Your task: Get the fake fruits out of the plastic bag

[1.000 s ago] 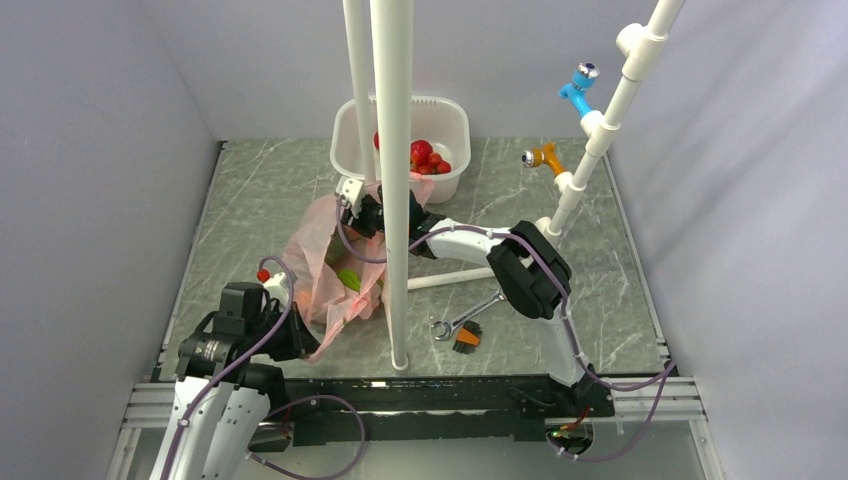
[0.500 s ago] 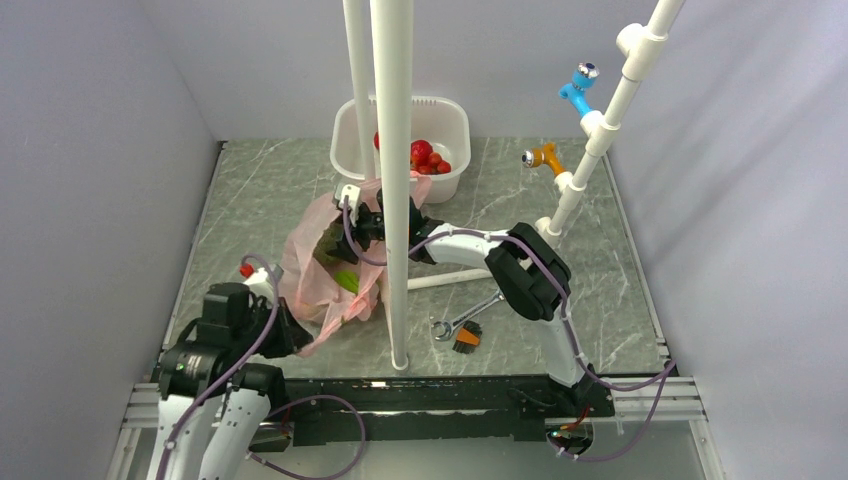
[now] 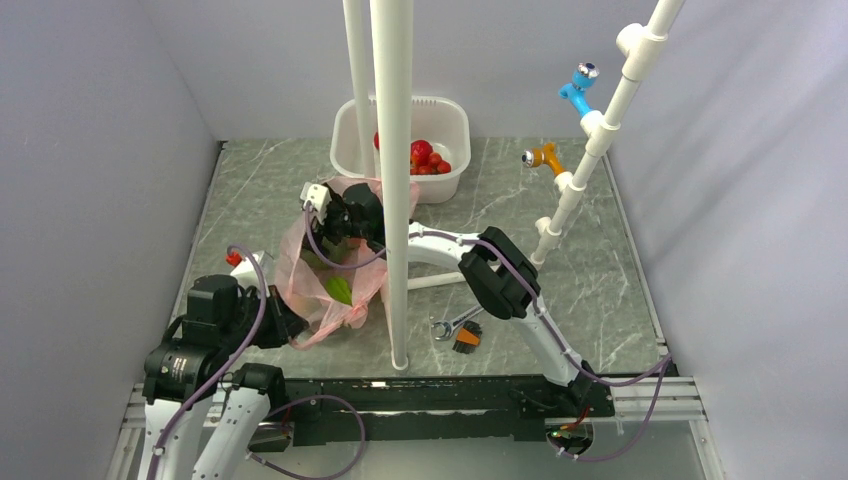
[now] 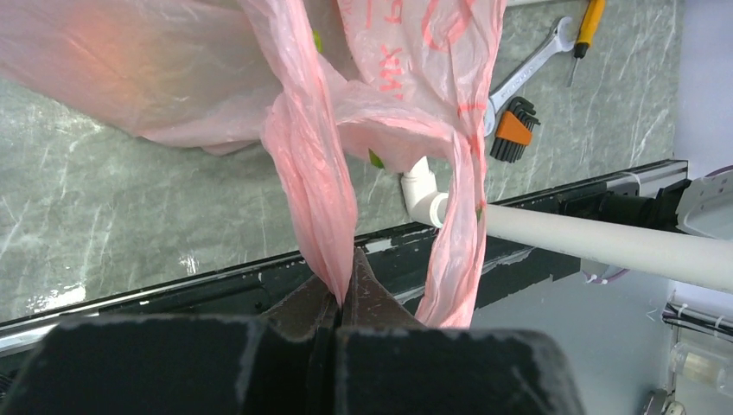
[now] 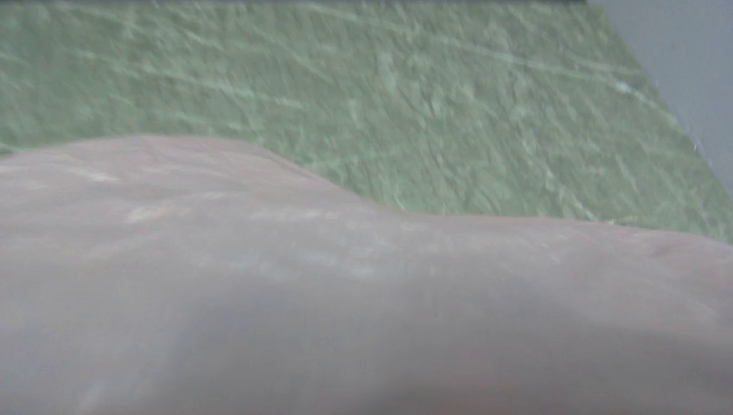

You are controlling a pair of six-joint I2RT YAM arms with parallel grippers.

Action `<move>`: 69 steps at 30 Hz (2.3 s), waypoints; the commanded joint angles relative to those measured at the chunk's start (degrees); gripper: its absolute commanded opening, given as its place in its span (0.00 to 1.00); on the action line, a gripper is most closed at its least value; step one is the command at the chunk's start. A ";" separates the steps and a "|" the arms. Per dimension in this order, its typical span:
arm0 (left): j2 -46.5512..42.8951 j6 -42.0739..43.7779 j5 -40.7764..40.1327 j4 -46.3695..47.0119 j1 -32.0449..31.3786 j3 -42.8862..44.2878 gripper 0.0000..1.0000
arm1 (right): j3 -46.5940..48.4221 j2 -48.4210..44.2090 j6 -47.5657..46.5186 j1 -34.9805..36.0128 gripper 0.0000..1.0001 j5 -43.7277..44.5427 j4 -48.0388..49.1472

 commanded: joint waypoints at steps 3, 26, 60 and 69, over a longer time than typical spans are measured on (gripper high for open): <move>-1.11 -0.02 0.82 0.72 -0.23 -0.82 0.00 | -3.73 -1.59 -5.26 0.07 0.95 3.12 -3.92; -2.22 2.82 -1.93 -6.05 -0.23 -3.91 0.00 | -47.58 -25.89 3.73 0.14 0.66 11.39 4.01; -4.02 1.63 -0.70 -4.97 -0.23 -8.13 0.00 | -14.85 -9.16 1.47 3.17 0.99 10.24 1.87; -2.83 2.02 -0.72 -4.53 -0.23 -7.71 0.00 | -9.09 -2.13 -5.20 3.17 0.99 5.62 -6.72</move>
